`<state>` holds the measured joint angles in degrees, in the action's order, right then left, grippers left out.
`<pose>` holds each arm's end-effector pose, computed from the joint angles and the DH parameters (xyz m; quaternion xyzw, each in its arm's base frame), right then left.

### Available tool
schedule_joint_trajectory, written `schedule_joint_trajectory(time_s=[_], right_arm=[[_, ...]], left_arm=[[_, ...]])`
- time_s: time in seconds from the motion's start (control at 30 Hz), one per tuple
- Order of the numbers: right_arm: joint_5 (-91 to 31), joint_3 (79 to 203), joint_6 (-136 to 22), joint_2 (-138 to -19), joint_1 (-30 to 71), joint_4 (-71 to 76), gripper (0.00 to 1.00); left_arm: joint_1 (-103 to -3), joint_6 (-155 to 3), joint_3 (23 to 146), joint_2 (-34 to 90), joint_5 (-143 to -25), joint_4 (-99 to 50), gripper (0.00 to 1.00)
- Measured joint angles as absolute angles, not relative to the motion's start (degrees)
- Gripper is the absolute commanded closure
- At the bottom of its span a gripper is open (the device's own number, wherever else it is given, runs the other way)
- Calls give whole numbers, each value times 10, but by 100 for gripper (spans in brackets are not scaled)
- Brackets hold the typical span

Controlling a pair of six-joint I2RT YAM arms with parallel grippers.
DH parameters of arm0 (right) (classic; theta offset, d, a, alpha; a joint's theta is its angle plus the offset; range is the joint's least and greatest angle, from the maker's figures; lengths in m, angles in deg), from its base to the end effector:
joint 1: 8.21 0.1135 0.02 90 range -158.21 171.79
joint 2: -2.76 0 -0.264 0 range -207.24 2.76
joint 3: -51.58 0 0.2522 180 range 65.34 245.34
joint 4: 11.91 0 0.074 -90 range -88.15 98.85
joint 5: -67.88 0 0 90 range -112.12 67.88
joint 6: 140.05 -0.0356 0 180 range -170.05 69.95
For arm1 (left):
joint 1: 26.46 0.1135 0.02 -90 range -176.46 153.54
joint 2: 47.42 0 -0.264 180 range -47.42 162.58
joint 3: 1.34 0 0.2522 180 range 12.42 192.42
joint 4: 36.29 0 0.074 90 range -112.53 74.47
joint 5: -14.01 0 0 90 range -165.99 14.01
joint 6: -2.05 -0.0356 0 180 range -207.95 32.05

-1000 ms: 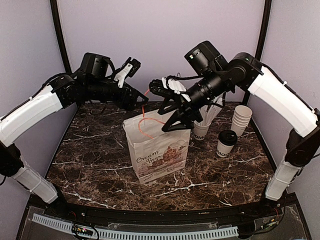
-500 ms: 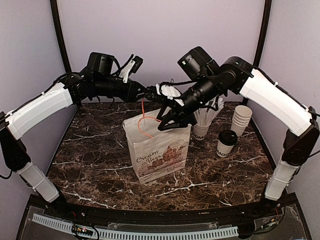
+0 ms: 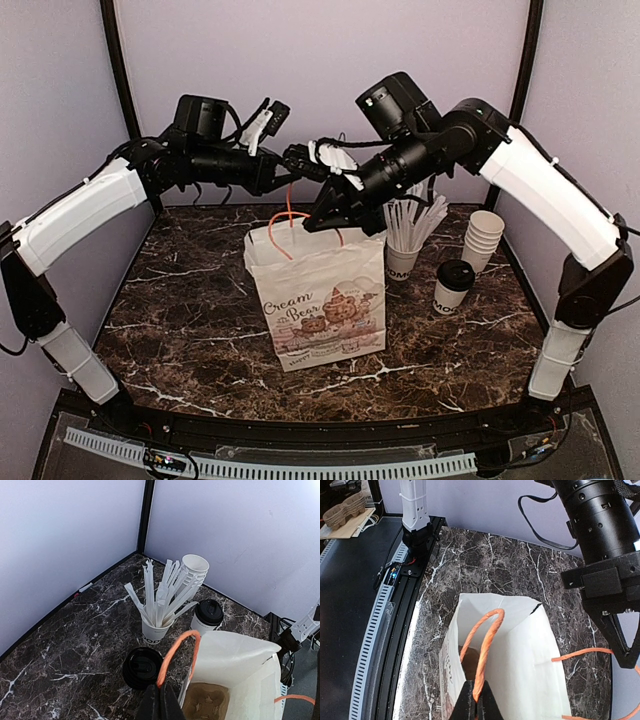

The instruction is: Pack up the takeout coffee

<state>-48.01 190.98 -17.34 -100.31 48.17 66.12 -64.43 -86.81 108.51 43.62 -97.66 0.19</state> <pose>0.1875 0.3101 0.4495 -0.6891 0.5695 0.2818 0.3483 0.2801 -0.2353 0.4263 0.3557 0.7173 -0.3370 0.4954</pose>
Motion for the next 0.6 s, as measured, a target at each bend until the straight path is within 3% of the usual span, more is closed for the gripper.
schedule_joint_trajectory(time_s=[0.6], right_arm=[[-525,2010,-174,-1001,486,645,100]], left_arm=[[-644,-901,1183,369,-955,61,100]])
